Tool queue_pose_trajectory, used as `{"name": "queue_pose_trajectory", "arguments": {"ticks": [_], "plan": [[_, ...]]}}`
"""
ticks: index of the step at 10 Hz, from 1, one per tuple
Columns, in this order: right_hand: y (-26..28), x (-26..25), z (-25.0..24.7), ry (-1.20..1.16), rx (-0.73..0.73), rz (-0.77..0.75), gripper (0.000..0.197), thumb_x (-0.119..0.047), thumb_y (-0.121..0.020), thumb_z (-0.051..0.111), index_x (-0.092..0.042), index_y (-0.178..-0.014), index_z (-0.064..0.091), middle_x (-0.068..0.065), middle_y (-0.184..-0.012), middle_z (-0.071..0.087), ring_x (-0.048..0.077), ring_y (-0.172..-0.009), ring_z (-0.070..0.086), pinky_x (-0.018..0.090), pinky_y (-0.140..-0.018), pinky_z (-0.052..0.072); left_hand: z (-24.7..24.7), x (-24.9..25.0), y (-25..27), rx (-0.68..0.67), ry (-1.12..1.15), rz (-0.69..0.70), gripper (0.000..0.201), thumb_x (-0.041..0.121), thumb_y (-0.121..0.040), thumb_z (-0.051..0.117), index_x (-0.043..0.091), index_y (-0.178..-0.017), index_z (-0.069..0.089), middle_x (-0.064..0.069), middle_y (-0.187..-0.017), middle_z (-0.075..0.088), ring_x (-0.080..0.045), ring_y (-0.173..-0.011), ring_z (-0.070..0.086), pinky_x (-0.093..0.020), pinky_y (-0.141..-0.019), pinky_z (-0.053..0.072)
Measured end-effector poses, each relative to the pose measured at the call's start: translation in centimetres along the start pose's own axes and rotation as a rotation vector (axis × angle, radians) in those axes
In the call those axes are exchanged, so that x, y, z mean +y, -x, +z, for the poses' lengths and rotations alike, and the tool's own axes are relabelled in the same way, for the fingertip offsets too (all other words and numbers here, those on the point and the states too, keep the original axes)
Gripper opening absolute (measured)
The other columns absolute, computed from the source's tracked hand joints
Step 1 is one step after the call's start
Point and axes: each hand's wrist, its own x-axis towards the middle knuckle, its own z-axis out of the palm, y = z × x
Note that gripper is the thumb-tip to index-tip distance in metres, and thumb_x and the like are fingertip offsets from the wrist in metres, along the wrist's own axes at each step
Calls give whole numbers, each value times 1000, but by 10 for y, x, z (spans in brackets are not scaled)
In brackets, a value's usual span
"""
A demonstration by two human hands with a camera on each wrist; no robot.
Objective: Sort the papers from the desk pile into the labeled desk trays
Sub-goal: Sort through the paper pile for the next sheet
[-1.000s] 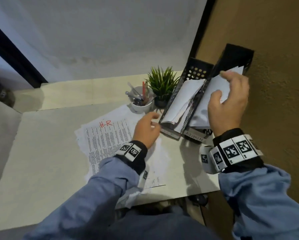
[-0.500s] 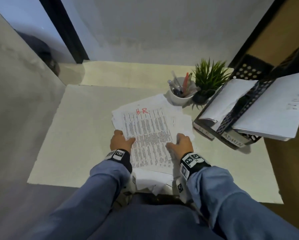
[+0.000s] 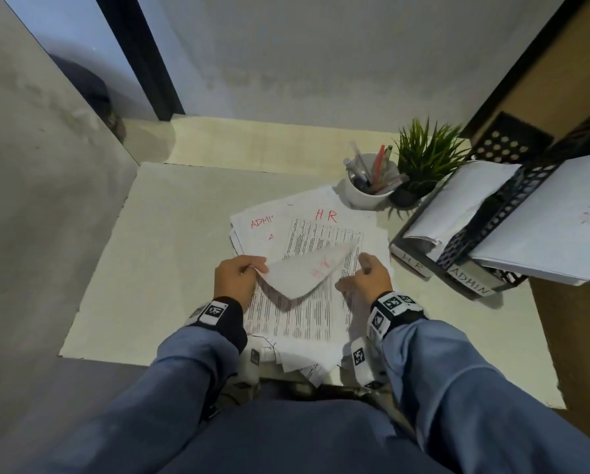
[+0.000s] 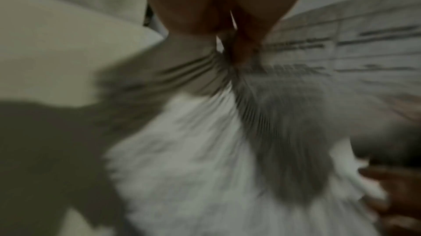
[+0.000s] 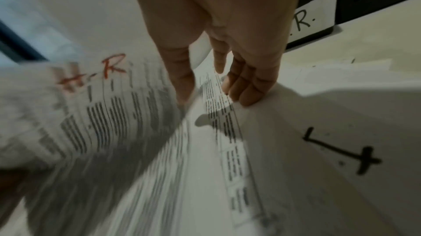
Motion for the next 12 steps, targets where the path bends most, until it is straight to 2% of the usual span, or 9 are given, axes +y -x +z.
{"name": "queue_pose_trajectory", "arguments": {"ticks": [1, 2, 3, 4, 6, 8, 9, 11, 12], "plan": [[0, -5, -3, -224, 54, 24, 35, 16, -78, 57, 1, -109, 60, 3, -80, 62, 20, -76, 54, 6, -38, 41, 8, 12, 2, -161, 134, -138, 49, -24, -63, 30, 6, -38, 59, -11, -79, 71, -29, -90, 63, -29, -82, 52], [-12, 2, -13, -128, 70, 98, 22, 6, -78, 58, 3, -99, 66, 7, -74, 68, 14, -61, 51, 11, -43, 41, 15, 11, -2, -129, 123, -204, 42, -20, -61, 30, 4, -44, 60, -8, -91, 71, -27, -100, 61, -32, -88, 47], [-17, 7, -21, -73, 85, 120, 16, 12, -77, 56, 12, -84, 70, 21, -104, 65, 18, -71, 55, 4, -49, 39, 16, 7, -15, 79, -39, -224, 39, -10, -76, 37, 10, -81, 70, -7, -105, 68, -29, -105, 60, -38, -97, 47], [-15, 8, -30, -98, 117, 135, 24, 18, -73, 53, 17, -93, 67, 16, -95, 60, 12, -62, 49, 4, -37, 37, 22, 10, -21, 54, -154, -297, 29, 10, -85, 49, 12, -112, 58, -9, -116, 62, -31, -106, 58, -35, -96, 47], [-14, 14, -29, -139, 108, 147, 19, 19, -71, 53, 6, -77, 66, 11, -88, 61, 20, -69, 53, 13, -36, 44, 33, 17, -21, -183, -421, -229, 52, 17, -83, 63, 4, -128, 41, -15, -122, 55, -33, -109, 55, -32, -88, 46], [-15, 18, -28, -166, 124, 116, 27, 15, -67, 59, -11, -59, 56, -1, -56, 59, 21, -69, 53, 19, -45, 44, 33, 14, -17, -230, -643, -134, 19, 19, -81, 66, 4, -90, 58, -15, -100, 64, -28, -81, 59, -27, -63, 42], [-11, 18, -30, -121, 84, 118, 24, 8, -70, 61, -15, -66, 55, 2, -65, 55, 17, -64, 52, 23, -57, 46, 31, 9, -17, -173, -481, -72, 31, 7, -85, 56, 13, -59, 39, -7, -67, 54, -21, -63, 46, -22, -49, 30], [-10, 15, -30, -202, 99, 71, 25, 10, -75, 58, -13, -67, 61, -2, -57, 60, 18, -64, 55, 18, -46, 44, 32, 11, -11, -269, 57, -116, 24, 3, -86, 50, 24, -87, 60, -9, -83, 66, -28, -78, 65, -39, -70, 54], [-16, 11, -35, -262, 111, 60, 27, 4, -79, 60, -21, -67, 59, -10, -48, 61, 10, -58, 53, 19, -53, 43, 21, 37, 3, -318, 171, -153, 29, -11, -82, 58, 13, -99, 61, -1, -81, 66, -11, -70, 66, -26, -65, 57]]}}
